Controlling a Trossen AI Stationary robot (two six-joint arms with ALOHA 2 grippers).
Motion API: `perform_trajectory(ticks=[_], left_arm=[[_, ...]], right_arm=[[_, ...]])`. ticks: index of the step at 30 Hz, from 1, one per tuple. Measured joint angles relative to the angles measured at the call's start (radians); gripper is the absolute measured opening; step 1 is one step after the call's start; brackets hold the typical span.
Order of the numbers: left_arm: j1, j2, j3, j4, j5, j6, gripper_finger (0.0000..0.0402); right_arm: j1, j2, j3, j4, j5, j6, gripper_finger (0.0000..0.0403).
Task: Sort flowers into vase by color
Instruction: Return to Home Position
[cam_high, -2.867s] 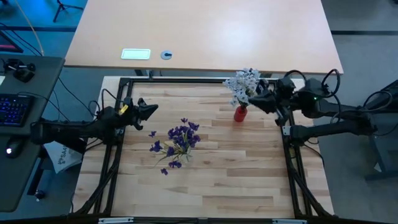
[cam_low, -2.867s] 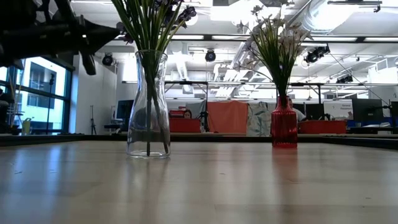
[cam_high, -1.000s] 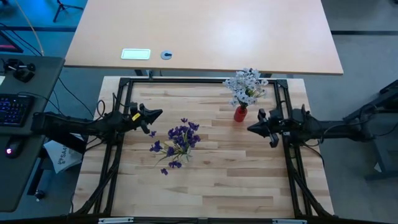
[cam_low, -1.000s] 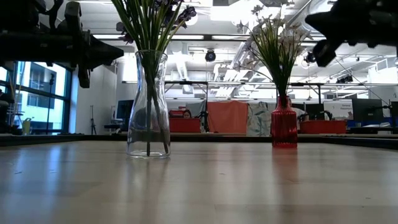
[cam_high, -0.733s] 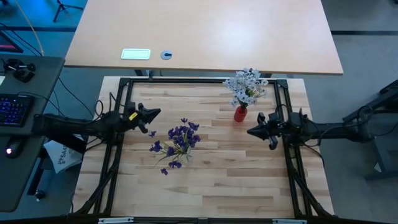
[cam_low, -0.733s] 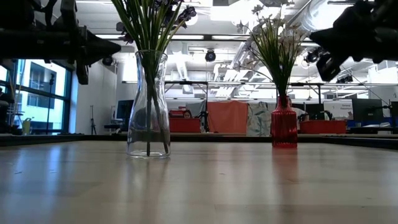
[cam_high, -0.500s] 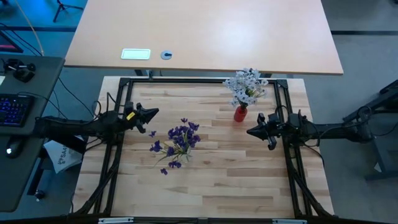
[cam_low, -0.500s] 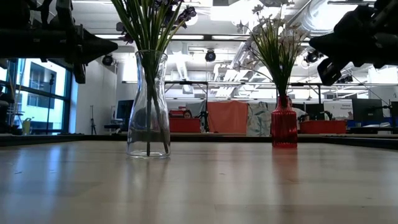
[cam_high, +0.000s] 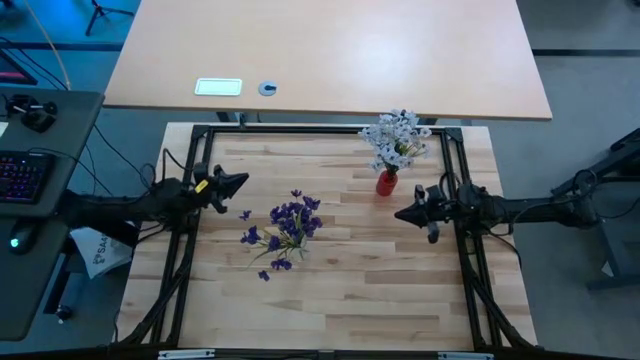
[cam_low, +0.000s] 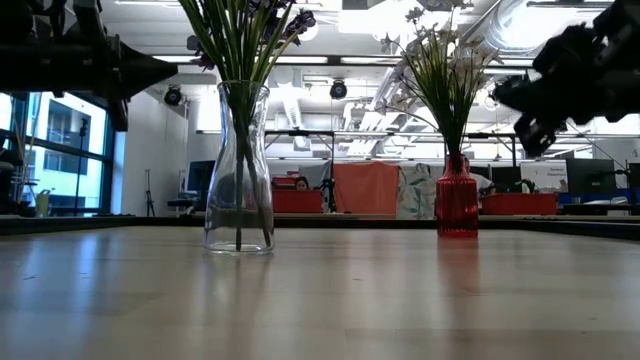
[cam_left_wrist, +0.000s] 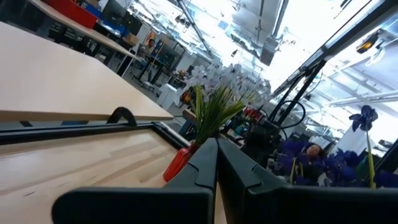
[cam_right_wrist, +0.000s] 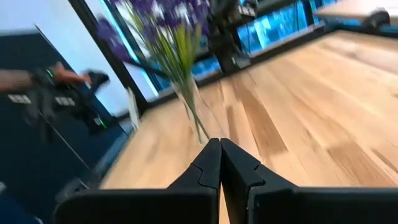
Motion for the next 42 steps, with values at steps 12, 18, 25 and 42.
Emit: perform_trajectory(ticks=[12,18,25,42], left_arm=[[-0.003,-0.169,-0.002,-0.275,-0.001,0.000,0.0000],[-0.005,-0.169,-0.002,-0.301,0.002,0.000,0.0000],[-0.005,-0.169,-0.002,-0.303,0.002,0.000,0.0000],[-0.005,-0.169,-0.002,-0.302,0.000,0.000,0.0000]], right_arm=[[0.000,0.002,0.000,-0.187,0.002,-0.051,0.0000],[0.001,-0.002,0.001,-0.189,0.002,-0.051,0.0000],[0.019,-0.177,0.001,-0.191,0.002,-0.051,0.0000],[0.014,-0.306,0.000,-0.124,-0.004,-0.051,0.0000]])
